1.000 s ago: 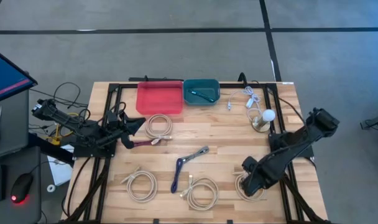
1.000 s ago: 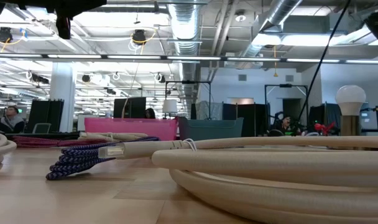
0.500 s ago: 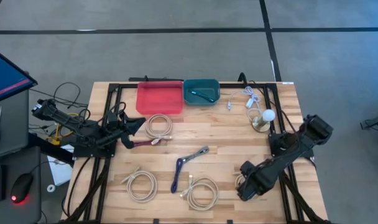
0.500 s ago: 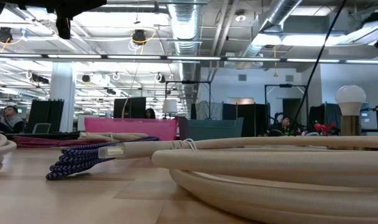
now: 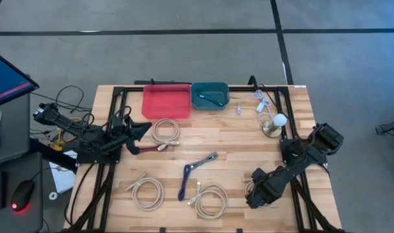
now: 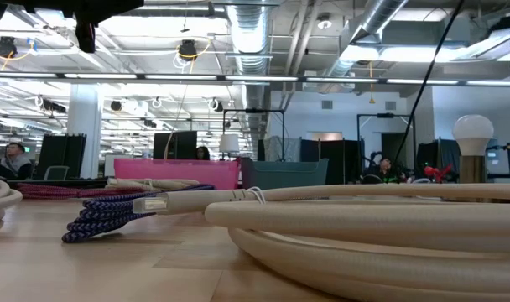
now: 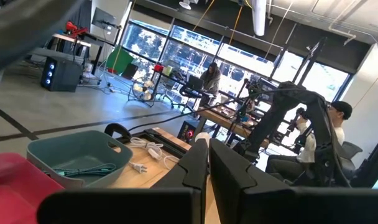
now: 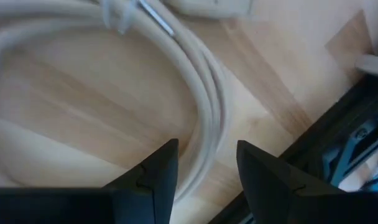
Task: Pick & Place USB Port
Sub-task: Put the brown HDMI cable into the red bin
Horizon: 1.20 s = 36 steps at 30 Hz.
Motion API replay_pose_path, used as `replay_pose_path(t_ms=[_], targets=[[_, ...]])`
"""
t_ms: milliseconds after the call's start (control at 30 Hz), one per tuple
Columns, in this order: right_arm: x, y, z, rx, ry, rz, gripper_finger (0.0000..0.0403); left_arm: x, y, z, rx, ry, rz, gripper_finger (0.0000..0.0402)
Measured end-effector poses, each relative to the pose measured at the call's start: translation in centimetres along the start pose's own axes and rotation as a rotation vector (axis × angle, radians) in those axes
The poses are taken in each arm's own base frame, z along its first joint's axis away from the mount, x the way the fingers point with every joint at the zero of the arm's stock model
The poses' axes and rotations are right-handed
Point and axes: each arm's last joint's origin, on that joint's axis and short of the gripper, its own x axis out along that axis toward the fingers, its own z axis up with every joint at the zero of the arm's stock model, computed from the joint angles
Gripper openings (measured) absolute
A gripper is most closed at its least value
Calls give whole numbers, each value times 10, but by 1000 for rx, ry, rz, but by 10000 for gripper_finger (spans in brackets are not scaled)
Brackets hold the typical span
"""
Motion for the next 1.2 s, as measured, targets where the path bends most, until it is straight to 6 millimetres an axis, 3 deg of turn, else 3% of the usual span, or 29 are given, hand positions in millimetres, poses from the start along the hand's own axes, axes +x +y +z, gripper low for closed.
replay_pose_path(t_ms=[233,567,900,1200], targets=[[6,3,-5,-38,11,42,115,0,0,0,0,0,0,17],[8,4,-13,-67,3,39,14,0,0,0,0,0,0,17],[2,0,-15,-58,-56,68,7,0,0,0,0,0,0,17],[-31,-24,-16,48,-251,222,2,0,0,0,0,0,0,17]])
